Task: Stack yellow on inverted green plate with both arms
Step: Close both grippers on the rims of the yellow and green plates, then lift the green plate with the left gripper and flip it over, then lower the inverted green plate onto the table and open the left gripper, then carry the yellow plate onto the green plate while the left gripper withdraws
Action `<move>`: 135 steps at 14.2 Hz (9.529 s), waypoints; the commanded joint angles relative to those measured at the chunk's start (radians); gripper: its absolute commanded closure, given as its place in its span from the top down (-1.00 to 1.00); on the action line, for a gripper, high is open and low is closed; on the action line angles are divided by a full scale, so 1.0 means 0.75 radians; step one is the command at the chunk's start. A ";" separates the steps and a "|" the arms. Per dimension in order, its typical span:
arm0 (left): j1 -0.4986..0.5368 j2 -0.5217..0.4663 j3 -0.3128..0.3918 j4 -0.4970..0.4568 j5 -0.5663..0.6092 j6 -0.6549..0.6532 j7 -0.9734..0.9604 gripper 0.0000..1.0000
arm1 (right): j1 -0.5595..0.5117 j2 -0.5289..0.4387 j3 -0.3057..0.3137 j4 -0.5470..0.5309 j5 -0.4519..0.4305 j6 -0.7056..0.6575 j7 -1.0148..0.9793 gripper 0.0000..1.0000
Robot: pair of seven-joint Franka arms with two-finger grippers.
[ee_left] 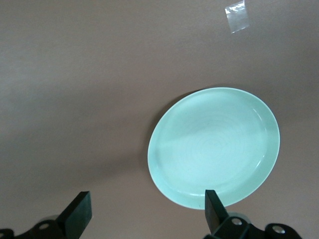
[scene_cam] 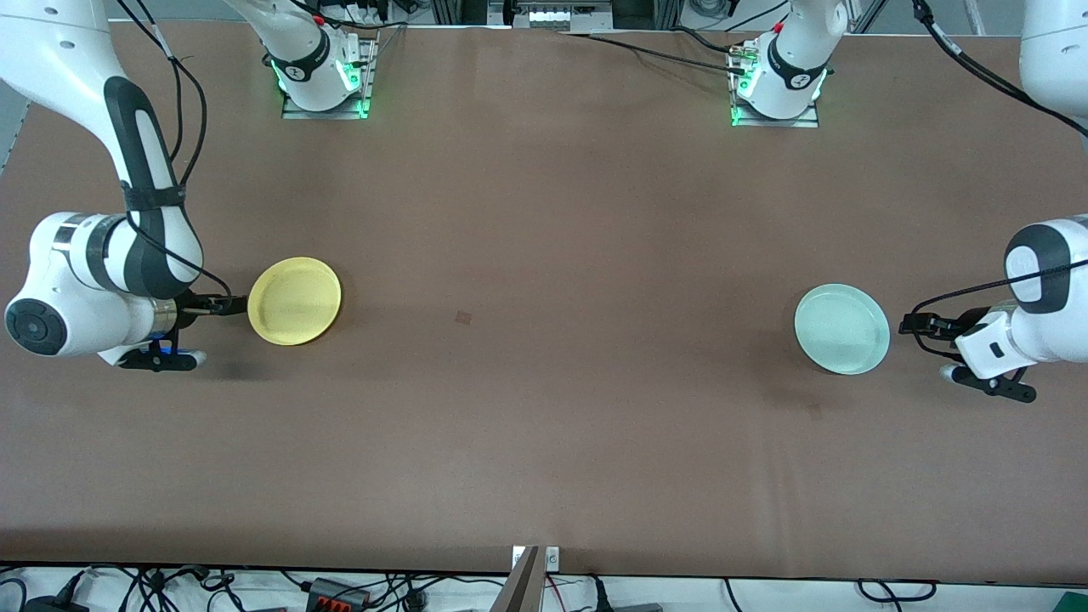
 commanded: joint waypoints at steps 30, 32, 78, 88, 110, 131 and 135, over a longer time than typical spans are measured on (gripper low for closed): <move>-0.271 -0.003 -0.042 0.134 0.242 -0.070 -0.074 -0.98 | -0.031 0.175 0.021 -0.006 0.087 0.048 -0.018 -0.28; -0.375 -0.042 -0.042 0.136 0.389 -0.105 -0.201 -0.98 | -0.031 0.175 0.021 -0.006 0.087 0.048 -0.018 -0.30; -1.220 0.107 -0.095 0.091 0.392 0.168 -2.198 1.00 | -0.017 0.126 0.027 0.465 0.208 -0.359 -0.247 -1.00; -0.828 0.101 -0.391 -0.016 0.390 0.504 -1.966 1.00 | -0.025 0.153 0.021 0.457 0.185 -0.338 -0.265 -1.00; -0.353 -0.262 -0.512 -0.034 0.388 -0.221 -1.119 1.00 | 0.506 0.232 0.036 0.534 0.667 -0.116 0.366 -1.00; -0.367 -0.948 -0.052 -0.353 -0.099 -0.050 -0.607 1.00 | 0.883 0.510 0.148 0.647 0.764 0.416 1.181 -1.00; -0.347 -0.873 -0.050 -0.176 -0.089 -0.323 -0.605 1.00 | 0.891 0.510 0.148 0.624 0.780 0.416 1.211 -1.00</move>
